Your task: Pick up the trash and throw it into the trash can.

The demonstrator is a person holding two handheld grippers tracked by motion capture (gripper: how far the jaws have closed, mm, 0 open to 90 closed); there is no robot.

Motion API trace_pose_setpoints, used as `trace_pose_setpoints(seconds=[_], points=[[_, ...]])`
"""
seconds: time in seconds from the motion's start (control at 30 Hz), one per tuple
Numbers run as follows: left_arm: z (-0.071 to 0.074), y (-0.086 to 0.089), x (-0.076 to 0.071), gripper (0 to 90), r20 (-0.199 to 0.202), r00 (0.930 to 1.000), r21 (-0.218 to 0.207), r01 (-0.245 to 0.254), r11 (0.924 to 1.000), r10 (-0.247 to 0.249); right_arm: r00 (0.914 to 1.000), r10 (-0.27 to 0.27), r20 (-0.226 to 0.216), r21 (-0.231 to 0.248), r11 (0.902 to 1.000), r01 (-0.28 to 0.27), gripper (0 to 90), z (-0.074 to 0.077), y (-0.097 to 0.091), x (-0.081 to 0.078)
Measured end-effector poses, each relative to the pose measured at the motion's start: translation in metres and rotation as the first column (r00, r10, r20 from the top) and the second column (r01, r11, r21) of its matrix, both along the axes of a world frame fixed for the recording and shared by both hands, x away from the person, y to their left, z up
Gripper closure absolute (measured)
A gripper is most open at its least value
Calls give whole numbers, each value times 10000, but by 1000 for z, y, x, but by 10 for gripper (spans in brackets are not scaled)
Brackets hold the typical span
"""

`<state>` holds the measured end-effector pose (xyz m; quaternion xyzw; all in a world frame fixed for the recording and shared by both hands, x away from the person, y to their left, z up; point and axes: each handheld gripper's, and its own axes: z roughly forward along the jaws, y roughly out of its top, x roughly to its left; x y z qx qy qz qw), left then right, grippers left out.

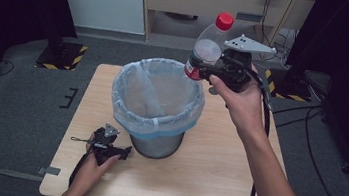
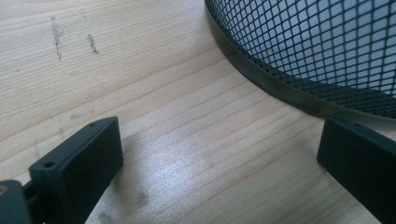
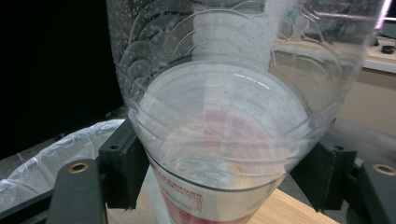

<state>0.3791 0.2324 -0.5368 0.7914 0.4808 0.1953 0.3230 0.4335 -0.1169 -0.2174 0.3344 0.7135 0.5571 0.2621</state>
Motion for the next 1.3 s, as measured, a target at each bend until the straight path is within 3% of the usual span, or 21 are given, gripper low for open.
trace_pose_setpoints(seconds=[1.3], points=[[0,0,0,0,-5,10000,-1,15,10000,-15,9971,721,-234,172,9973,-717,274,-21,25,3]])
